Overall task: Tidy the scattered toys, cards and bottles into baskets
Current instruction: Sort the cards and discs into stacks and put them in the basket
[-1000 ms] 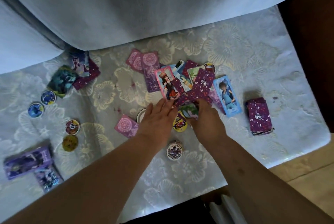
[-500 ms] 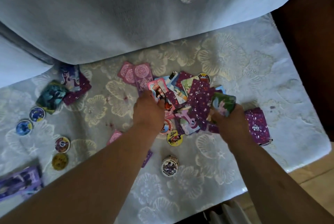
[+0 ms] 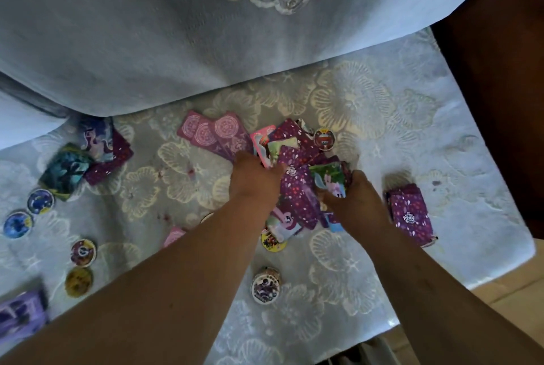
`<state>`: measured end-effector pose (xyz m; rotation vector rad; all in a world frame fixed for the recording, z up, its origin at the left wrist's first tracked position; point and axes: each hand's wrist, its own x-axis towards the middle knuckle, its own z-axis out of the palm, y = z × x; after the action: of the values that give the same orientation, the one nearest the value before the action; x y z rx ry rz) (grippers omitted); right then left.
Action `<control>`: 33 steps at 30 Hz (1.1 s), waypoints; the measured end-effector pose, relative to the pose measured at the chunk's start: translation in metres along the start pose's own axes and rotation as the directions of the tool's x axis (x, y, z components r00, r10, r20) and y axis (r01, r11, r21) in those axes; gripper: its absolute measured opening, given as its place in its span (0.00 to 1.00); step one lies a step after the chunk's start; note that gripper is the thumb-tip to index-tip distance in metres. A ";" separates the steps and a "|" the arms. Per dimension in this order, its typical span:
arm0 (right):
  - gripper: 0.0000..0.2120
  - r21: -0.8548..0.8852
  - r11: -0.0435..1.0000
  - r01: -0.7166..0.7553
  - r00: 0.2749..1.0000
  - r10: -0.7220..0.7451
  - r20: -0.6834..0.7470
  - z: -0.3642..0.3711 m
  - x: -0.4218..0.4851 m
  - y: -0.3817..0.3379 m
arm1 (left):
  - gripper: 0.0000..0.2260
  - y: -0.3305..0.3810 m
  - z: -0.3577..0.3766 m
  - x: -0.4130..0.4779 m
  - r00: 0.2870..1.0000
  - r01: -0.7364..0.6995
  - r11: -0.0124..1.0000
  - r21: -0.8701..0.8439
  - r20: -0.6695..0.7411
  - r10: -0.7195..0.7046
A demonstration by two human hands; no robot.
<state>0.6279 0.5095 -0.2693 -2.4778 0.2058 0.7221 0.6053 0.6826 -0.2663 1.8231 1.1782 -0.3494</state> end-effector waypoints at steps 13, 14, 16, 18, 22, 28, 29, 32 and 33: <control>0.11 0.649 0.730 -0.213 0.965 0.263 0.021 -0.012 -0.006 0.002 | 0.11 -0.003 -0.035 0.010 0.994 -0.058 0.966 -0.253 -0.100 0.034; 0.11 0.675 0.705 -0.217 0.962 0.273 0.025 -0.012 -0.009 -0.001 | 0.08 -0.008 -0.042 0.011 0.989 -0.063 0.949 -0.310 -0.149 0.017; 0.11 0.725 0.638 -0.260 0.955 0.281 0.095 -0.007 -0.017 -0.006 | 0.04 -0.017 -0.055 0.012 0.977 -0.048 0.897 -0.439 -0.209 -0.050; 0.12 0.759 0.566 -0.323 0.943 0.258 0.210 0.000 -0.026 -0.015 | 0.06 -0.026 -0.062 0.013 0.968 0.020 0.825 -0.565 -0.195 -0.157; 0.09 0.802 0.355 -0.480 0.875 0.130 0.466 0.018 -0.043 -0.043 | 0.04 -0.034 -0.074 0.008 0.946 0.181 0.578 -0.796 -0.021 -0.324; 0.14 0.820 0.191 -0.540 0.840 0.068 0.538 0.033 -0.066 -0.085 | 0.06 -0.031 -0.089 -0.026 0.945 0.249 0.451 -0.857 0.112 -0.307; 0.14 0.828 0.205 -0.522 0.852 0.077 0.518 0.031 -0.069 -0.090 | 0.05 -0.030 -0.094 -0.033 0.952 0.240 0.447 -0.862 0.119 -0.283; 0.14 0.838 0.280 -0.468 0.881 0.067 0.469 0.020 -0.083 -0.102 | 0.02 -0.028 -0.119 -0.056 0.976 0.185 0.460 -0.868 0.107 -0.190; 0.14 0.840 0.312 -0.444 0.891 0.051 0.452 0.015 -0.089 -0.107 | 0.04 -0.028 -0.128 -0.063 0.983 0.157 0.480 -0.863 0.091 -0.159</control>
<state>0.5768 0.6071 -0.1832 -1.1451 0.6861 0.8254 0.5218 0.7537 -0.1708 0.7959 1.2032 0.1675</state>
